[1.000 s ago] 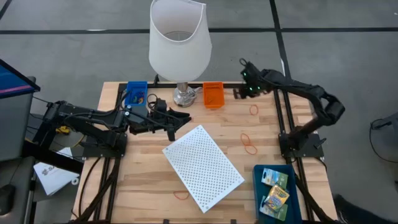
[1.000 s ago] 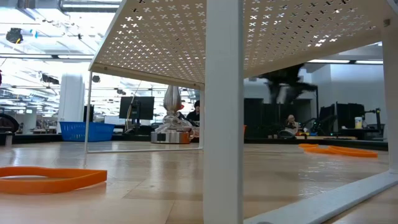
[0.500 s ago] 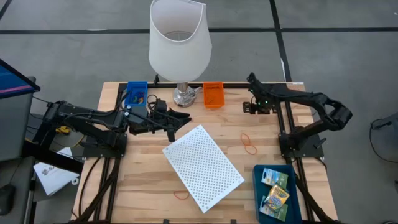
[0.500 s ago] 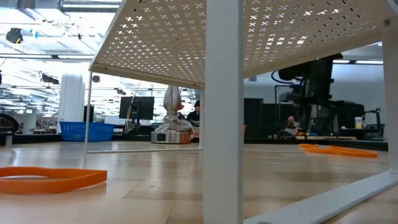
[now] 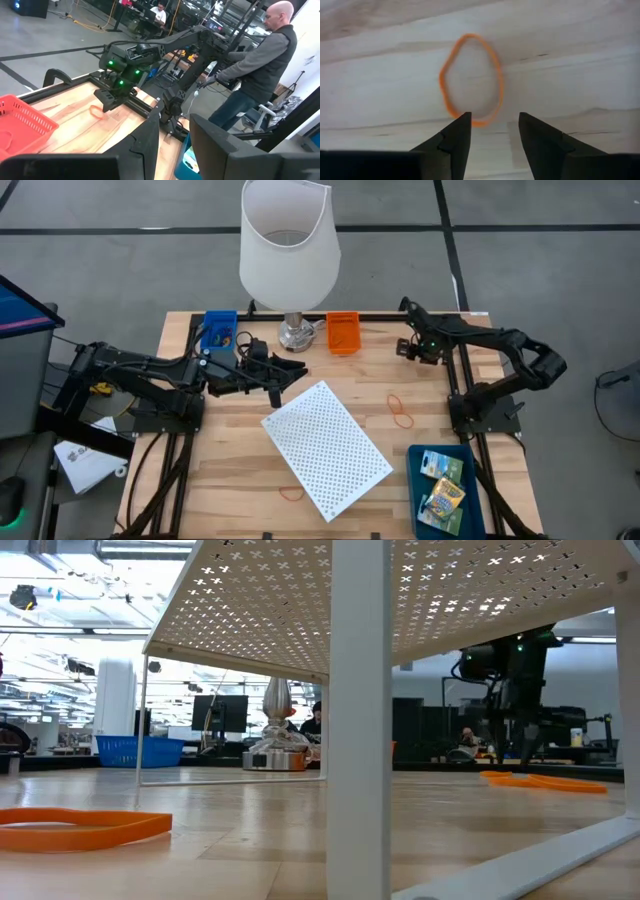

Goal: Pick & Place Office Desk Supplies
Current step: Put the orange rubber band into the blue bin

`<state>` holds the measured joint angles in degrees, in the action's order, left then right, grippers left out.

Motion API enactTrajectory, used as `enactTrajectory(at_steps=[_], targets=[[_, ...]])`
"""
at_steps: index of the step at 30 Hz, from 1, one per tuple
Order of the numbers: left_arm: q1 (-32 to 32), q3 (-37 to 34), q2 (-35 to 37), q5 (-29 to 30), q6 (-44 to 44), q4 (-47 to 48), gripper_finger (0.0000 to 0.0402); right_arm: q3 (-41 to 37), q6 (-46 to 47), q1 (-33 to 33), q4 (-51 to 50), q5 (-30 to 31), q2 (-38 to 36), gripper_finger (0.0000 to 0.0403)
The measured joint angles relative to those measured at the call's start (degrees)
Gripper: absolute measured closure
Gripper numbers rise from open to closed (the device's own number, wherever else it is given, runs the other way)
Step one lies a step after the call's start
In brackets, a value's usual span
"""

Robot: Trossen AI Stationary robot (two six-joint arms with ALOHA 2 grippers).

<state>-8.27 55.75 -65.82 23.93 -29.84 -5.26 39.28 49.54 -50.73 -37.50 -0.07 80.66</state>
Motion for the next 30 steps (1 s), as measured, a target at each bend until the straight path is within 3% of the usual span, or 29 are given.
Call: enactTrajectory(at_steps=[16, 20, 24, 30], targets=[[0.0, 0.0, 0.0, 0.0, 0.6, -0.4, 0.0298, 0.1, 3.0, 1.1, 2.6, 1.0, 6.0, 0.0266], [0.0, 0.0, 0.0, 0.0, 0.5, -0.4, 0.0298, 0.0, 1.6, 1.9, 2.2, 2.5, 5.6, 0.0306], [0.0, 0.0, 0.0, 0.0, 0.5, -0.4, 0.0298, -0.3, -2.8, 2.5, 2.8, 3.8, 4.7, 0.0387], [0.0, 0.0, 0.0, -1.3, 0.4, -0.4, 0.0298, -0.2, -6.2, 5.3, 3.7, 2.8, -1.1, 0.0399]])
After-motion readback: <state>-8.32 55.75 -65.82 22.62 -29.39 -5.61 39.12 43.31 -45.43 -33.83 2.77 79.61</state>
